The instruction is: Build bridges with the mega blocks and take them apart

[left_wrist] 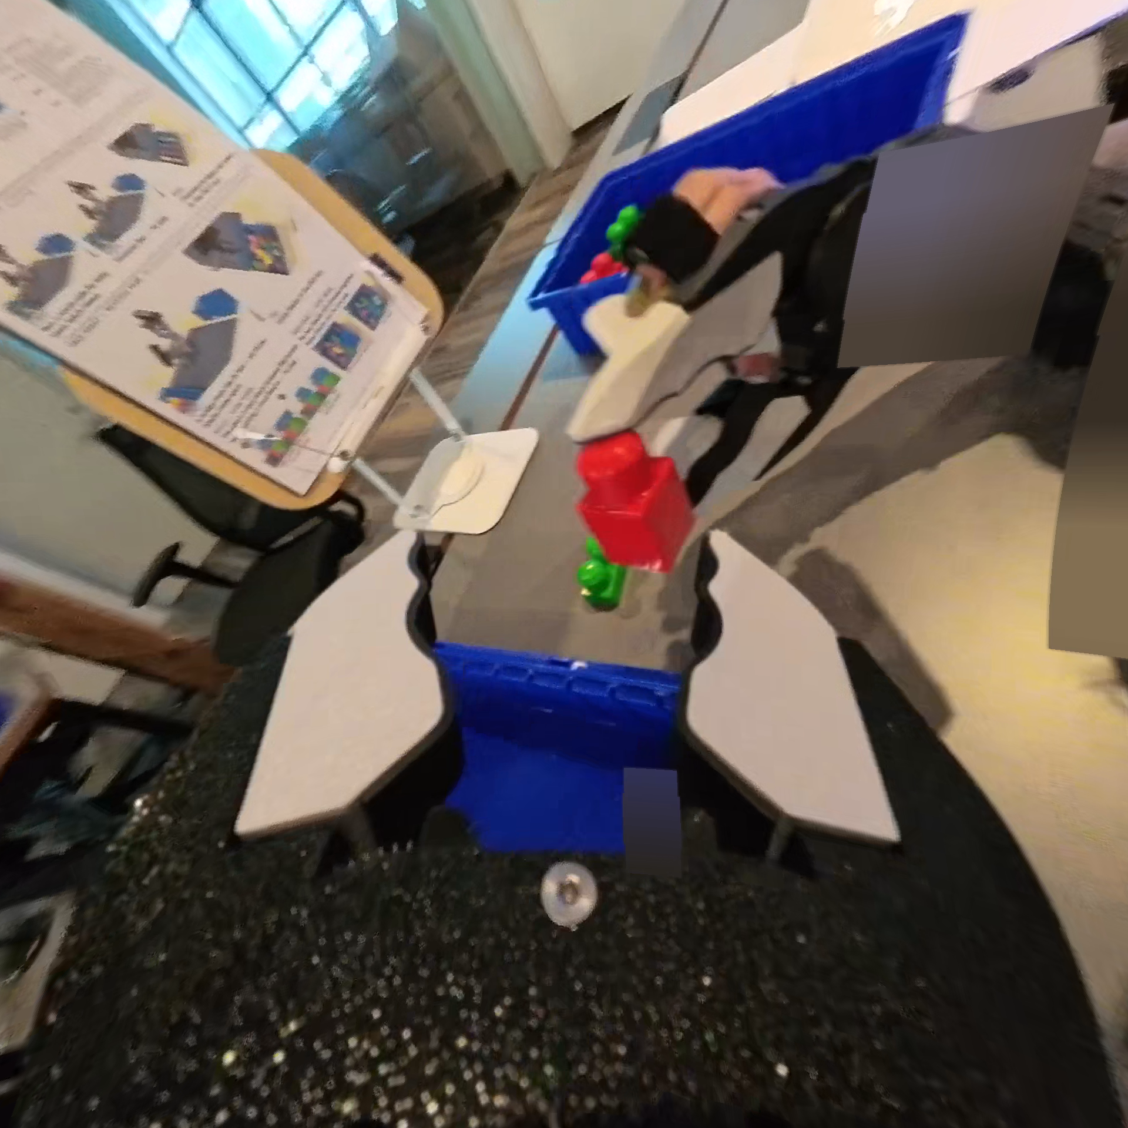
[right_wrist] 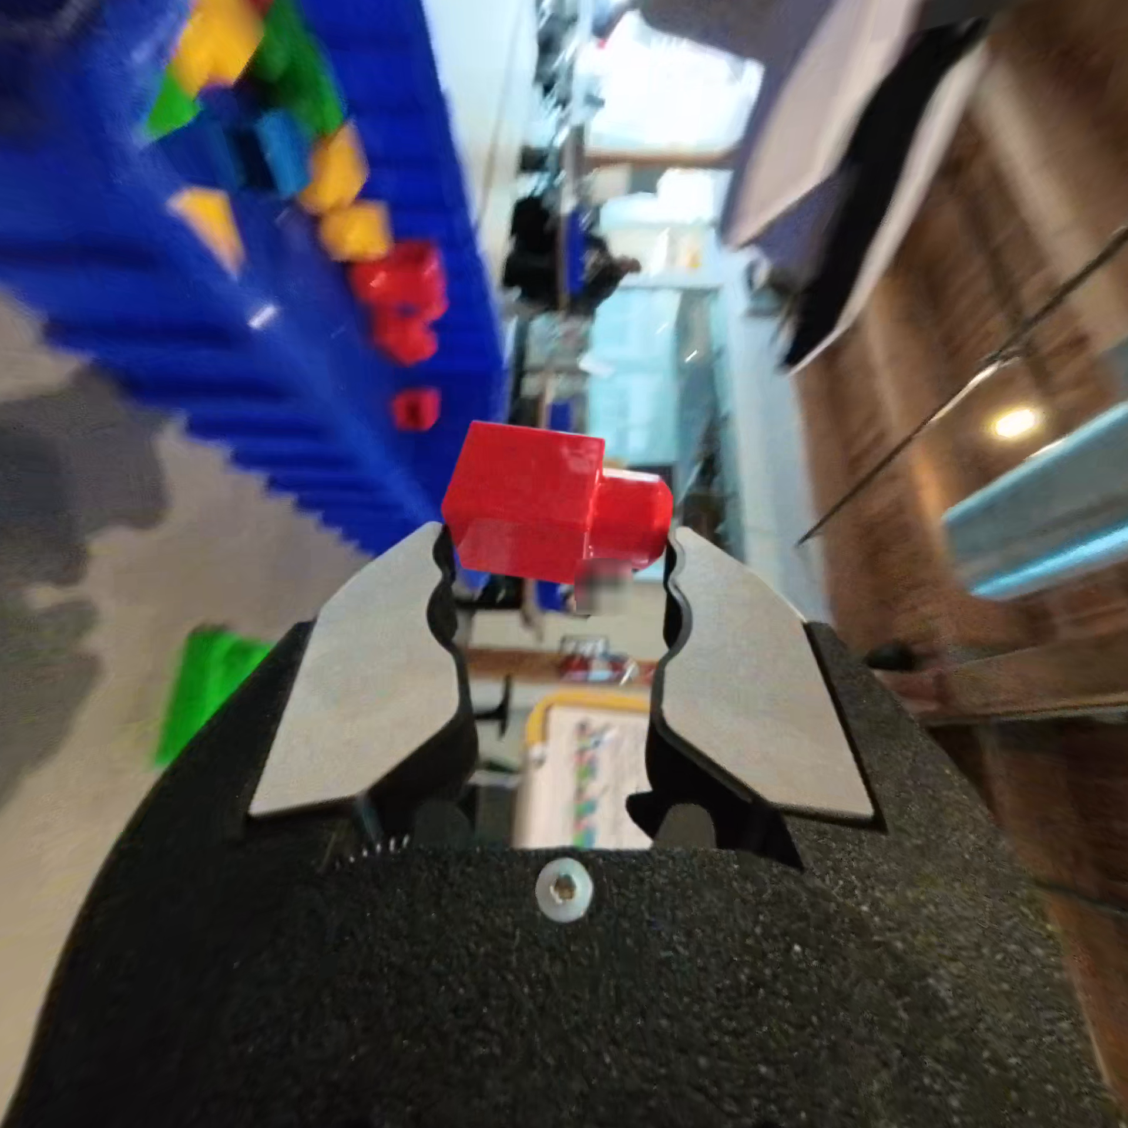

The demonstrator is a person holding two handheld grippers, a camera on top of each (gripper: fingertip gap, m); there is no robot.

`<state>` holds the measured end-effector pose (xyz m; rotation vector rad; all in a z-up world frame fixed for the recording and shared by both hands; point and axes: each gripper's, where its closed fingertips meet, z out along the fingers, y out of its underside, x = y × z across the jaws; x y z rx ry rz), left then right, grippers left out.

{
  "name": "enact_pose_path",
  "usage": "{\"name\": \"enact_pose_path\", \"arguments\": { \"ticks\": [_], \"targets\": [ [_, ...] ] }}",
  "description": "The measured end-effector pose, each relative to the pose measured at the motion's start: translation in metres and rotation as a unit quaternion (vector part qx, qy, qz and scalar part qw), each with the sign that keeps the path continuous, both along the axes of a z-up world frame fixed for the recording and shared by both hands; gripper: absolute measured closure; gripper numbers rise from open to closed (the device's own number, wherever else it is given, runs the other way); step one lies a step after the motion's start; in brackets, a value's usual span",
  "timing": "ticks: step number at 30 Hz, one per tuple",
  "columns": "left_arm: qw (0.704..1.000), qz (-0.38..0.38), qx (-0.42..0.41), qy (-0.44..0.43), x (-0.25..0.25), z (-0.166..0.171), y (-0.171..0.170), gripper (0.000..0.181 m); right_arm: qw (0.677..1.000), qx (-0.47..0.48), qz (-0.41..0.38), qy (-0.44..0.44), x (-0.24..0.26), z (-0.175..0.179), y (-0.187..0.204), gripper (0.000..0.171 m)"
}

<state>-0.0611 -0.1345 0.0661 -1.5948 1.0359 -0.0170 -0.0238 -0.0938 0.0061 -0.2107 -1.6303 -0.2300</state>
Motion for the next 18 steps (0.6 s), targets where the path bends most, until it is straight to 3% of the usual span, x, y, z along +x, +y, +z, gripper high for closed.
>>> {"name": "enact_pose_path", "arguments": {
  "ticks": [3, 5, 12, 15, 18],
  "targets": [
    [0.999, 0.046, -0.011, -0.005, 0.004, -0.008, 0.004, 0.097, 0.995, -0.036, -0.067, -0.066, 0.031, -0.055, 0.028, 0.105],
    [0.998, 0.060, -0.021, -0.025, 0.014, -0.018, 0.003, 0.099, 0.994, -0.019, -0.089, -0.055, 0.047, -0.069, 0.035, 0.106],
    [0.989, 0.023, -0.072, -0.124, 0.089, -0.061, -0.004, 0.098, 0.997, -0.028, 0.018, 0.068, 0.082, -0.057, -0.011, 0.106],
    [0.985, 0.020, -0.131, -0.112, 0.112, -0.091, 0.004, 0.091, 0.995, -0.053, 0.055, 0.068, 0.091, -0.064, -0.027, 0.105],
    [0.974, -0.026, -0.177, -0.140, 0.141, -0.102, 0.004, 0.091, 0.995, -0.034, 0.061, 0.067, 0.096, -0.067, -0.031, 0.105]
  ]
}}
